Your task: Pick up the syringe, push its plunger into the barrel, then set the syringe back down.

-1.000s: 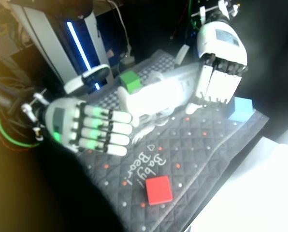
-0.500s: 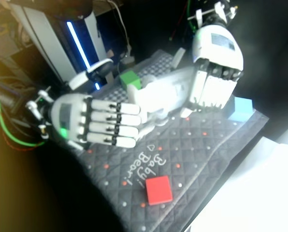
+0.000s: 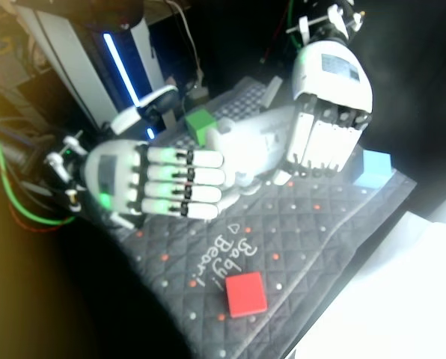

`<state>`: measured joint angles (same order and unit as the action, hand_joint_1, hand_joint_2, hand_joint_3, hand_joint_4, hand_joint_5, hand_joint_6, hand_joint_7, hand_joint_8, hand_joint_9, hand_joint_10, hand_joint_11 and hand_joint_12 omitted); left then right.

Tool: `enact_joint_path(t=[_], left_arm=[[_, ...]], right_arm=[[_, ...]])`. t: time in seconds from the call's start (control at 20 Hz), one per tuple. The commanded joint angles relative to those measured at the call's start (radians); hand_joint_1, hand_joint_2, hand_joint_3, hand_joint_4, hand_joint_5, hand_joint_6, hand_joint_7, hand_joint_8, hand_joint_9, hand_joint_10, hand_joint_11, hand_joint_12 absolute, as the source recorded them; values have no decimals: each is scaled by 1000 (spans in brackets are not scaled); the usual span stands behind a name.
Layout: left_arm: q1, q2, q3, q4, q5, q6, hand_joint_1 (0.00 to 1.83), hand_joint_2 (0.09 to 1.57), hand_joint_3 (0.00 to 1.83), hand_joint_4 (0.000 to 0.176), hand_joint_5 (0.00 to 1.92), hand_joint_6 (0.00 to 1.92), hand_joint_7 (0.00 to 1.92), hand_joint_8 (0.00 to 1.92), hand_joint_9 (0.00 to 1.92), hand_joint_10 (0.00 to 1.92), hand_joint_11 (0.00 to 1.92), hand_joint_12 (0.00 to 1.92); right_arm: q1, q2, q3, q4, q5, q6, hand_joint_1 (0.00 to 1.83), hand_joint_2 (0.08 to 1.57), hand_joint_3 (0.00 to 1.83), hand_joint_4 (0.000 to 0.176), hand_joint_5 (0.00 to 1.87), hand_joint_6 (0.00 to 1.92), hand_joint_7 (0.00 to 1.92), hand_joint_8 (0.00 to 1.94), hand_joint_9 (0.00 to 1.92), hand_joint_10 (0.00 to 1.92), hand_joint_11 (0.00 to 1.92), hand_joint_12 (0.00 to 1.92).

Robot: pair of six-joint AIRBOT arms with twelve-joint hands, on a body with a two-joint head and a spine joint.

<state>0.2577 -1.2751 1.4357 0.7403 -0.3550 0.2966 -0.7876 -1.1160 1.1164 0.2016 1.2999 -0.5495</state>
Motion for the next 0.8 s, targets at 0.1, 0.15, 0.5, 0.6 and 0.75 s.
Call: enact_joint_path(t=[0.1, 0.15, 0.5, 0.6, 0.75], left_arm=[[-5, -14, -6, -18, -109, 0, 1467, 1145, 2, 0, 1223, 1921, 1511, 1921, 1537, 1921, 1368, 1921], [-1, -14, -6, -17, -107, 0, 1458, 1148, 4, 0, 1222, 1921, 1512, 1921, 1537, 1921, 1360, 1921], [18, 25, -21, -8, -82, -1, 1530, 1118, 0, 0, 1181, 1921, 1339, 1921, 1413, 1921, 1370, 1921], [24, 33, -27, -7, -76, -1, 1548, 1116, 0, 0, 1147, 1921, 1315, 1921, 1448, 1921, 1453, 1921], [30, 38, -37, 11, -65, -1, 1507, 1135, 0, 0, 996, 1921, 1286, 1921, 1466, 1921, 1500, 1921]], right_arm=[[22, 5, -5, -90, 118, 13, 0, 862, 5, 0, 0, 0, 0, 0, 0, 0, 0, 0], [22, 12, -6, -92, 118, 13, 0, 869, 8, 0, 0, 0, 0, 0, 0, 0, 0, 0], [21, 106, -15, -126, 50, 8, 0, 919, 28, 0, 0, 0, 0, 0, 0, 0, 0, 0], [19, 132, -26, -127, 45, -5, 0, 898, 14, 0, 0, 0, 0, 0, 0, 0, 0, 0], [18, 181, -45, -131, 44, -27, 0, 879, 1, 0, 0, 0, 0, 0, 0, 0, 10, 4]])
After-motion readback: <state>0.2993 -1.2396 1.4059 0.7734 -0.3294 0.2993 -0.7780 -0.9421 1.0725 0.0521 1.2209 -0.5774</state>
